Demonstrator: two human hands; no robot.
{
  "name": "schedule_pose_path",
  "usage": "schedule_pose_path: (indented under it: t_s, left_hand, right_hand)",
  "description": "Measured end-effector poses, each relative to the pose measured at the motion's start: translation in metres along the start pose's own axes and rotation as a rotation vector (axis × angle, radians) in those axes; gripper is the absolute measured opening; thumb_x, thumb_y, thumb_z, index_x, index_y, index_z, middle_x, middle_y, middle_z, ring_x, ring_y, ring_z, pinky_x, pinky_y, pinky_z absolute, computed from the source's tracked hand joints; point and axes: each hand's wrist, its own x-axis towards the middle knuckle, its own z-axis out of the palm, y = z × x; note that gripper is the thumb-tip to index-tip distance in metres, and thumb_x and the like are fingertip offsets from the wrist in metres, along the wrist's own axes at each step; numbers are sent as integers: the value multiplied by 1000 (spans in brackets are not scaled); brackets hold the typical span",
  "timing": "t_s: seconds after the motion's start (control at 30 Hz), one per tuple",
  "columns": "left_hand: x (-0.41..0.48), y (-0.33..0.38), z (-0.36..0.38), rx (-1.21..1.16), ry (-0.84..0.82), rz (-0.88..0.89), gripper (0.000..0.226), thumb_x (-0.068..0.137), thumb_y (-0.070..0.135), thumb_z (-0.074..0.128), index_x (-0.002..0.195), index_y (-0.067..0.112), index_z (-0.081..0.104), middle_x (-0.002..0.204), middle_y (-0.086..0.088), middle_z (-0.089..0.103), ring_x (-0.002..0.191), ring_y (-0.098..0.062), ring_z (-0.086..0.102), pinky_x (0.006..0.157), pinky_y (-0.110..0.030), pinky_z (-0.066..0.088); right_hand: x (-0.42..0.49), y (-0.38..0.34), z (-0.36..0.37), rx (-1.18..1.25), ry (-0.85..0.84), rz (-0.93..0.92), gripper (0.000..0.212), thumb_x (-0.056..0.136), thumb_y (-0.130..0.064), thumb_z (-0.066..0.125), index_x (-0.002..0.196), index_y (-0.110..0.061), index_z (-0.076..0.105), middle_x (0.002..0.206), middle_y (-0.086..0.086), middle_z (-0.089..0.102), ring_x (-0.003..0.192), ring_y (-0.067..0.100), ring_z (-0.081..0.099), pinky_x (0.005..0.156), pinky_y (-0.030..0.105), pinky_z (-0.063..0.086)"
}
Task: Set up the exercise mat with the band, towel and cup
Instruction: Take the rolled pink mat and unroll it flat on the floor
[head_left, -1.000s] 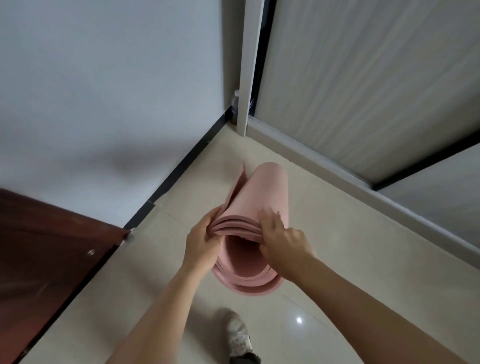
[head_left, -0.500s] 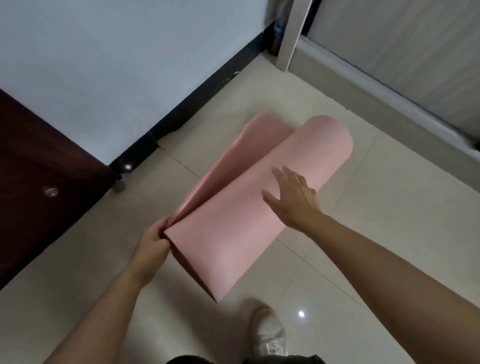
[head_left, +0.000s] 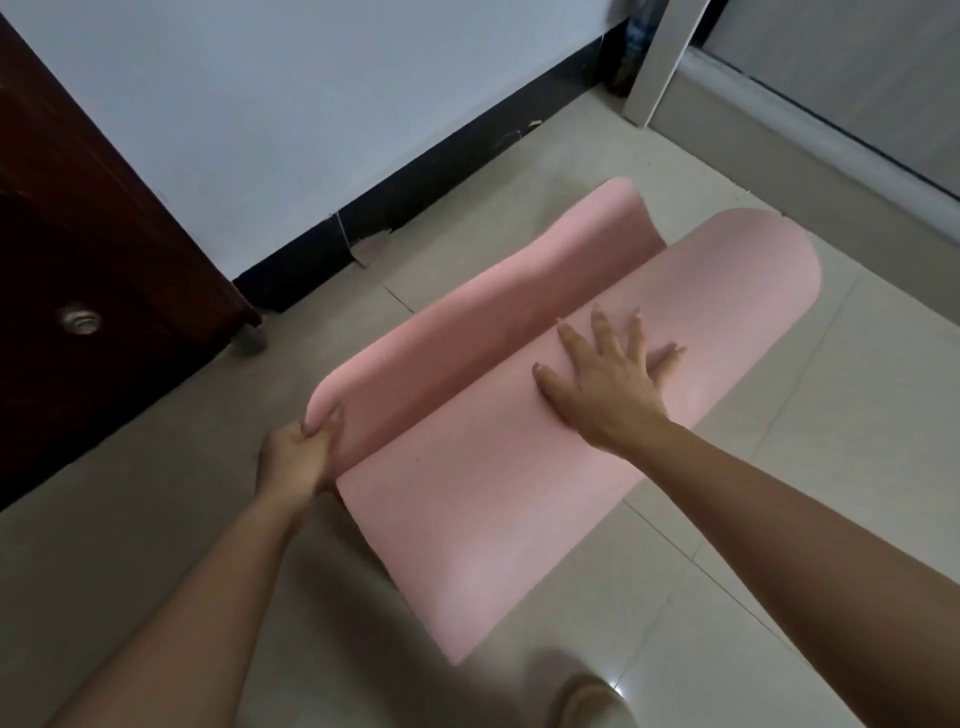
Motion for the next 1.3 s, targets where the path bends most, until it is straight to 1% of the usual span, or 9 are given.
schedule_pose_path:
  t_s: [0.2,0.37,0.43,0.6,0.8,0.93,1.0,1.13,1.3]
  left_hand:
    - [15,-24,-2,689,142,304,73,83,30,69,145,14,35,149,-23,38,135,-40,37,106,-50,35]
    - [17,-31,10,1336,-416,594,69,99,48,33,152,33,-8,163,1,-12,150,-23,-11,120,-49,0]
    - [12,-31,15,1398,-527,479,74,98,51,31,152,28,-13,162,-2,-19,150,-25,-13,120,-48,2]
    - [-8,-16,41,1475,-498,318,88,95,51,39,151,12,-17,159,-14,-24,148,-31,-18,119,-51,-1]
    - [-51,-28,92,1401,-661,467,84,97,44,42,151,20,-17,159,-18,-24,147,-38,-19,120,-53,0]
    - [-74,-41,114,1443,-583,388,115,82,67,52,149,9,-22,154,-31,-25,144,-46,-19,117,-56,-3]
    - [-85,-50,122,1395,-538,367,126,75,75,53,149,3,-18,154,-34,-19,144,-47,-17,117,-57,-2]
    - [-106,-78,127,1342,-478,382,140,65,86,49,146,-7,-18,153,-38,-14,141,-51,-21,117,-56,-7]
    - [-107,-75,144,1414,-429,292,150,58,85,59,144,-10,-19,151,-41,-17,141,-53,-20,116,-58,-5]
  right_hand:
    - [2,-18,-1,64,-21,-43,68,85,-60,35,148,-34,30,165,-1,5,150,28,-15,108,72,-13]
    - [7,-30,-6,123,-96,-175,47,91,-45,32,128,-30,57,148,-1,45,149,18,16,104,71,-19]
    - [-4,-19,-6,168,-81,-153,44,93,-45,31,103,-25,69,133,-7,57,146,16,24,104,70,-19]
    - [-45,30,-4,317,-4,-123,32,94,-43,49,119,-35,68,146,-16,48,145,4,23,111,62,-15]
    - [-126,94,-7,565,147,36,17,89,-32,67,94,-22,80,132,-9,63,134,1,44,116,41,26]
    - [-185,123,-19,547,156,442,25,88,-35,60,88,-19,79,108,-5,74,91,21,69,79,34,55]
    - [-190,130,-25,325,148,563,30,88,-38,54,99,-16,71,102,6,72,85,31,64,69,35,50]
    - [-181,123,-16,338,-32,470,69,85,-61,53,146,-35,33,159,2,25,144,32,22,110,56,31]
    - [-186,134,23,198,-187,449,79,80,-69,54,147,-50,17,161,-3,-24,145,39,-25,110,73,5]
